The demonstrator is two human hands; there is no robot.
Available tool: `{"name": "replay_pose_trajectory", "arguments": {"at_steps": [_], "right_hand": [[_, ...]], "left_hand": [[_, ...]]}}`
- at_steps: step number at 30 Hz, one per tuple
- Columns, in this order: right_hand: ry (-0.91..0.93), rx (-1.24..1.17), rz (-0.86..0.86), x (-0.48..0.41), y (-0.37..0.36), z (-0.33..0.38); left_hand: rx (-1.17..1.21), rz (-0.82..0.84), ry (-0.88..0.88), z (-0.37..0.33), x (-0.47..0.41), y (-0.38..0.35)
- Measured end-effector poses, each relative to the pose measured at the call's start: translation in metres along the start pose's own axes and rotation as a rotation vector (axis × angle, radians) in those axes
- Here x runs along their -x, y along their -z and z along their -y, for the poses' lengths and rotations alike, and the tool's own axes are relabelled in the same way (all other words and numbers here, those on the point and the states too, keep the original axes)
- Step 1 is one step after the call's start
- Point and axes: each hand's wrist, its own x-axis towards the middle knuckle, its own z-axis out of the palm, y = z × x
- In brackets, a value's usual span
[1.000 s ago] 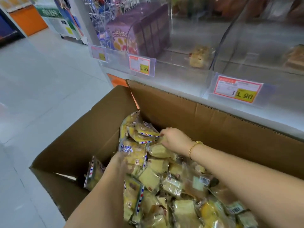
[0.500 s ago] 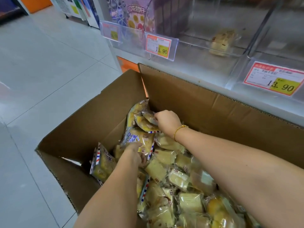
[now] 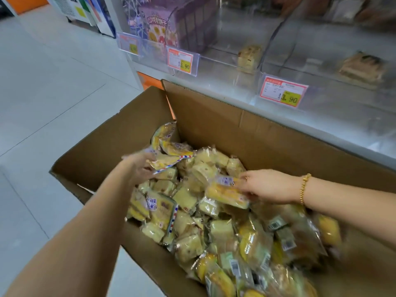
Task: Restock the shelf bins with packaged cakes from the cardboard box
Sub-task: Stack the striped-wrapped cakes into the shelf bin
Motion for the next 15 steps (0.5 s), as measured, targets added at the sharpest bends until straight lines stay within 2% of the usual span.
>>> {"name": "replay_pose_trajectory", "arguments": {"at_steps": [3,8,10,13,15], "right_hand": [[-0.035,-0.025,0.114,0.024,-0.033,-0.001],[-0.185,-0.285,0.28,0.027,-0.027,-0.006],[-0.277,-0.378,0.261,0.017,-0.014,-0.006],[-0.386,-0.443,0.085,-0.005,-0.013,-0.008],[-0.418,-0.483,0.116,-0.016,-0.022,-0.006]], "left_hand": [[-0.121,0.123,-0.033,0.0,0.038,0.004],[0.149,0.399,-0.269,0.01,0.087,-0.001],[0.275,0.453,-0.325,0.014,0.092,-0.005],[0.346,0.485,-0.357,0.019,0.091,-0.016],[0.318,0.531,-0.386,0.023,0.086,-0.019]]}}
